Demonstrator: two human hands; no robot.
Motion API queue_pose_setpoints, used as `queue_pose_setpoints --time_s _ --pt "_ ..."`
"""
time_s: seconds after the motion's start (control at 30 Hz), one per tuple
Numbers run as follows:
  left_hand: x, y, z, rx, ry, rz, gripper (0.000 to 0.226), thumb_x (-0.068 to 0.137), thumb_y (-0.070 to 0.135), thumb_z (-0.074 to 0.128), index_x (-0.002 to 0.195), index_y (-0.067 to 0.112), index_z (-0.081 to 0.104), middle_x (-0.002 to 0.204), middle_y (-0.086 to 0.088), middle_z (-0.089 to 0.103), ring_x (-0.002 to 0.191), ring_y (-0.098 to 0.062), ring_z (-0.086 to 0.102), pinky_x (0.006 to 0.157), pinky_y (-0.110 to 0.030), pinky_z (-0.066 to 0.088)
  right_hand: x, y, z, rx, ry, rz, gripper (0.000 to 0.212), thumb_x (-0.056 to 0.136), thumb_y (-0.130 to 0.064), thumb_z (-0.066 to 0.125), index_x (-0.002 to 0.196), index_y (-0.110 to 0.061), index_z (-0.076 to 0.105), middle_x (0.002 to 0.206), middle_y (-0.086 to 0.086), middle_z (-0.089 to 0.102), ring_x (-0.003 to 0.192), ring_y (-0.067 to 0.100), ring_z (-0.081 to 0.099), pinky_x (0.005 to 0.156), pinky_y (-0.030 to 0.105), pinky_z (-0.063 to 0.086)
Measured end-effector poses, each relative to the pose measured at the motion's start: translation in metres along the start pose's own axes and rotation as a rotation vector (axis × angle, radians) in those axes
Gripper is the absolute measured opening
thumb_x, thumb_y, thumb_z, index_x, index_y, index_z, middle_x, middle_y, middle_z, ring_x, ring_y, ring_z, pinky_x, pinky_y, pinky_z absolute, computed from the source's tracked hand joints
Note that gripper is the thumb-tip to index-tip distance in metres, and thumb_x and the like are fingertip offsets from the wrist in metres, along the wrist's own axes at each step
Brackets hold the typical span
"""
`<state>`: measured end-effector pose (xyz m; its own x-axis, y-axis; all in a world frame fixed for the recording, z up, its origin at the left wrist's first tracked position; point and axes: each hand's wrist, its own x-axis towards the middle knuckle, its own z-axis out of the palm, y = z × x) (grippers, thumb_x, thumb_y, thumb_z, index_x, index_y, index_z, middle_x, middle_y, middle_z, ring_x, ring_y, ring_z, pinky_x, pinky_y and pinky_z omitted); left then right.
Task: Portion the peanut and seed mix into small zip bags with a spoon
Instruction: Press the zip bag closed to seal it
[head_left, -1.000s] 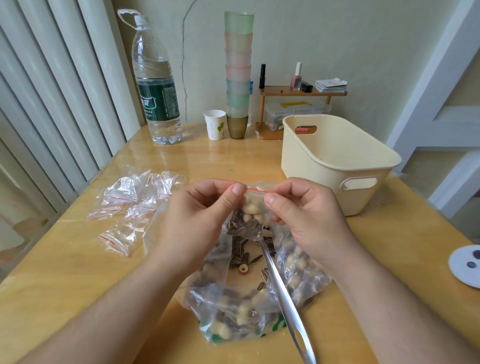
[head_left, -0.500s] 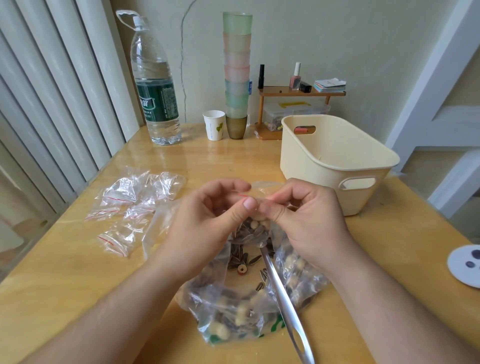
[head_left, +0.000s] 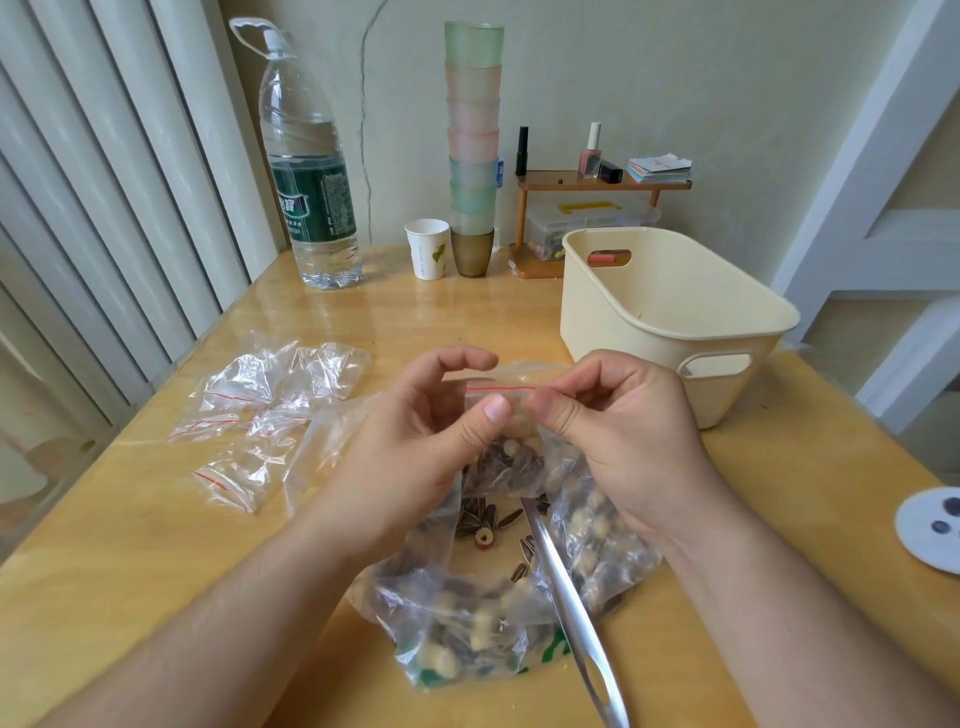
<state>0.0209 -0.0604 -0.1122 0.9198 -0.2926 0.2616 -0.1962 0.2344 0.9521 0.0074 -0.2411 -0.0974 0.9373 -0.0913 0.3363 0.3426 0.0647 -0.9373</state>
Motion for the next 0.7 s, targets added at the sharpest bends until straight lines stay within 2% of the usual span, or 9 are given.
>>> queue_pose_setpoints --time_s 0.07,0.13,0.3,0.4,0.47,0.53,0.57,0.63,0.7 --pt "-0.0013 -0.0005 0.0021 -0.008 -0.074 -0.071 0.044 0.086 0.013 0.073 0.128 0.009 0.063 0.106 -0.013 0.079 0.098 -0.023 0.075 0.082 -0.032 0.062 0.0001 0.0000 0.0000 0.053 0.006 0.005 0.020 0.065 -0.019 0.084 0.073 -0.009 0.069 0.062 -0.004 0.068 0.058 0.004 0.059 0.059 0.016 0.049" --pt "-0.0019 -0.0010 0.0036 0.016 -0.155 -0.092 0.039 0.089 0.007 0.071 0.128 0.005 0.068 0.114 -0.016 0.077 0.107 -0.028 0.074 0.092 -0.039 0.061 0.0006 0.0009 -0.0009 0.101 0.004 0.014 0.016 0.071 -0.011 0.082 0.077 -0.005 0.068 0.061 -0.007 0.066 0.055 0.002 0.058 0.056 0.014 0.047" --pt "-0.0011 -0.0046 0.0007 0.060 -0.188 -0.105 0.046 0.090 0.001 0.072 0.135 0.007 0.064 0.120 -0.018 0.075 0.113 -0.033 0.072 0.101 -0.047 0.058 0.0018 -0.0009 -0.0024 0.127 0.047 0.023 0.020 0.070 -0.016 0.081 0.082 -0.005 0.070 0.066 -0.003 0.068 0.056 0.002 0.059 0.055 0.014 0.047" --pt "0.0000 -0.0044 0.0011 0.056 -0.140 -0.100 0.044 0.091 -0.002 0.071 0.134 0.004 0.062 0.108 -0.016 0.078 0.105 -0.034 0.074 0.100 -0.049 0.058 0.0023 0.0000 -0.0022 0.155 0.024 0.090 0.037 0.065 -0.029 0.085 0.094 -0.009 0.072 0.072 -0.004 0.068 0.061 0.005 0.062 0.057 0.018 0.049" --pt "0.0008 -0.0045 0.0014 0.032 -0.094 -0.097 0.043 0.088 -0.003 0.072 0.128 0.000 0.057 0.091 -0.007 0.077 0.093 -0.027 0.074 0.099 -0.047 0.059 0.0024 0.0017 -0.0022 0.148 -0.026 0.173 0.052 0.063 -0.042 0.089 0.104 -0.014 0.074 0.086 0.004 0.073 0.073 0.011 0.069 0.062 0.023 0.053" --pt "0.0015 -0.0049 0.0009 -0.003 -0.058 -0.085 0.044 0.085 -0.001 0.077 0.120 -0.005 0.050 0.087 -0.007 0.075 0.089 -0.025 0.072 0.094 -0.044 0.059 0.0022 0.0044 -0.0024 0.108 -0.074 0.212 0.050 0.070 -0.044 0.094 0.106 -0.014 0.076 0.101 0.017 0.074 0.087 0.019 0.072 0.070 0.030 0.057" --pt "0.0019 -0.0046 0.0007 -0.018 -0.048 -0.077 0.047 0.085 0.000 0.079 0.120 -0.009 0.048 0.093 -0.009 0.076 0.093 -0.026 0.073 0.094 -0.044 0.059 0.0022 0.0052 -0.0024 0.088 -0.084 0.211 0.042 0.075 -0.042 0.090 0.103 -0.014 0.077 0.104 0.018 0.075 0.090 0.021 0.072 0.075 0.034 0.058" --pt "0.0027 -0.0031 0.0003 -0.034 -0.042 -0.068 0.053 0.085 0.002 0.079 0.127 -0.011 0.050 0.118 -0.019 0.074 0.111 -0.037 0.072 0.101 -0.053 0.058 0.0016 0.0058 -0.0025 0.064 -0.088 0.201 0.026 0.079 -0.035 0.081 0.097 -0.016 0.079 0.100 0.014 0.075 0.091 0.023 0.072 0.080 0.039 0.060" --pt "0.0024 -0.0023 -0.0004 -0.030 -0.040 -0.065 0.055 0.083 0.006 0.081 0.128 -0.010 0.054 0.128 -0.025 0.068 0.119 -0.045 0.067 0.101 -0.062 0.055 0.0011 0.0064 -0.0023 0.037 -0.107 0.201 0.022 0.081 -0.034 0.078 0.097 -0.019 0.080 0.099 0.013 0.076 0.092 0.023 0.073 0.082 0.041 0.060"
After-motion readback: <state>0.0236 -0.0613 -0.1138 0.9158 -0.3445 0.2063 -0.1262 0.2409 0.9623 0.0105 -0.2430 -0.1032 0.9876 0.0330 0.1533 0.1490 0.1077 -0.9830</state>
